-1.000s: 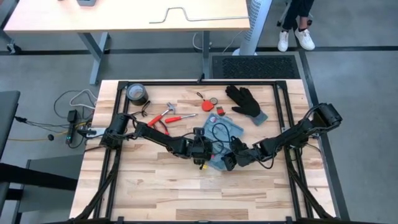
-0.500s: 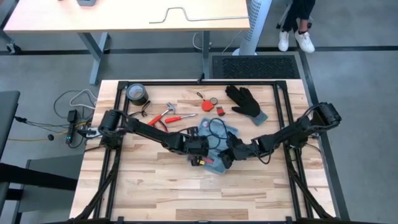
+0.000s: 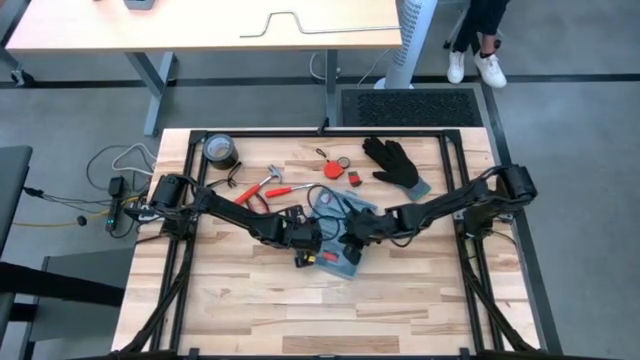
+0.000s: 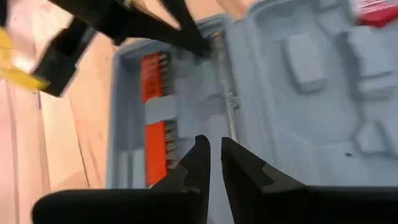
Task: Prefit tool cases
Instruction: Remove the transparent screwdriver from the gray prefit tool case
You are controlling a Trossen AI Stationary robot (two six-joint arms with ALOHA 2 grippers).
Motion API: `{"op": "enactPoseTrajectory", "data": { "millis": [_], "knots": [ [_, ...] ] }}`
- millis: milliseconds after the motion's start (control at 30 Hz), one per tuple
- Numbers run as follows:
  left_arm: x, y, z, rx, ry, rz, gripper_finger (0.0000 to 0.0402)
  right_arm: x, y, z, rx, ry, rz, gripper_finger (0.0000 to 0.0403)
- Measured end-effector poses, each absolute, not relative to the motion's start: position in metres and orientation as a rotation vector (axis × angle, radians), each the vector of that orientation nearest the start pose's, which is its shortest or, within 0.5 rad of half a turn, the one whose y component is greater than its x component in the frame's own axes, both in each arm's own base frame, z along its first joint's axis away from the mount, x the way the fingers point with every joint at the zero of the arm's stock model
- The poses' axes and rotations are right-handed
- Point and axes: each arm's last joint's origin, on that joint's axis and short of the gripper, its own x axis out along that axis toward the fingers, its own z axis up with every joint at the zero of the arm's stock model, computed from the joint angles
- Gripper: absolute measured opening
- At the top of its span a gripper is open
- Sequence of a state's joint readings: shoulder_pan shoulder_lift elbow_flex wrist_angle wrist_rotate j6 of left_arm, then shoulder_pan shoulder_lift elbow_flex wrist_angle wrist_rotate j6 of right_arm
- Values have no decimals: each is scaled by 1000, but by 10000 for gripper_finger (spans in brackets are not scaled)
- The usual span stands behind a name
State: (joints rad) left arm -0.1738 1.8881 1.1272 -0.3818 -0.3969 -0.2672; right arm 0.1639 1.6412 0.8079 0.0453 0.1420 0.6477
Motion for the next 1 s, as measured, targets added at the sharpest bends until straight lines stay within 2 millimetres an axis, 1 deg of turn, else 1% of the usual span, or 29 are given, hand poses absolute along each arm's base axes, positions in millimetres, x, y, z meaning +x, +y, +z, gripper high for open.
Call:
{"op": "enactPoseTrajectory", "data": {
  "millis": [100,200,300,367,467,600,700,833,1000],
  "knots": [
    [355,-52,141,80,1071,328,1,320,46,150,491,785,-226,32],
    [358,-56,142,59,1047,298,1,331,45,142,484,812,-226,11],
    [360,-62,143,27,1023,251,0,343,44,135,523,854,-208,6],
    [359,-65,143,32,1025,245,0,346,48,131,541,884,-225,7],
    [358,-67,145,33,1025,237,0,348,59,132,529,882,-207,4],
    [356,-70,157,28,988,225,0,342,69,142,488,851,-239,3],
    [356,-71,163,27,960,228,0,341,68,144,485,851,-249,2],
    [356,-71,161,63,967,232,0,341,68,144,467,845,-250,2],
    [354,-72,161,48,977,239,0,341,67,143,464,849,-251,1]
  ]
}}
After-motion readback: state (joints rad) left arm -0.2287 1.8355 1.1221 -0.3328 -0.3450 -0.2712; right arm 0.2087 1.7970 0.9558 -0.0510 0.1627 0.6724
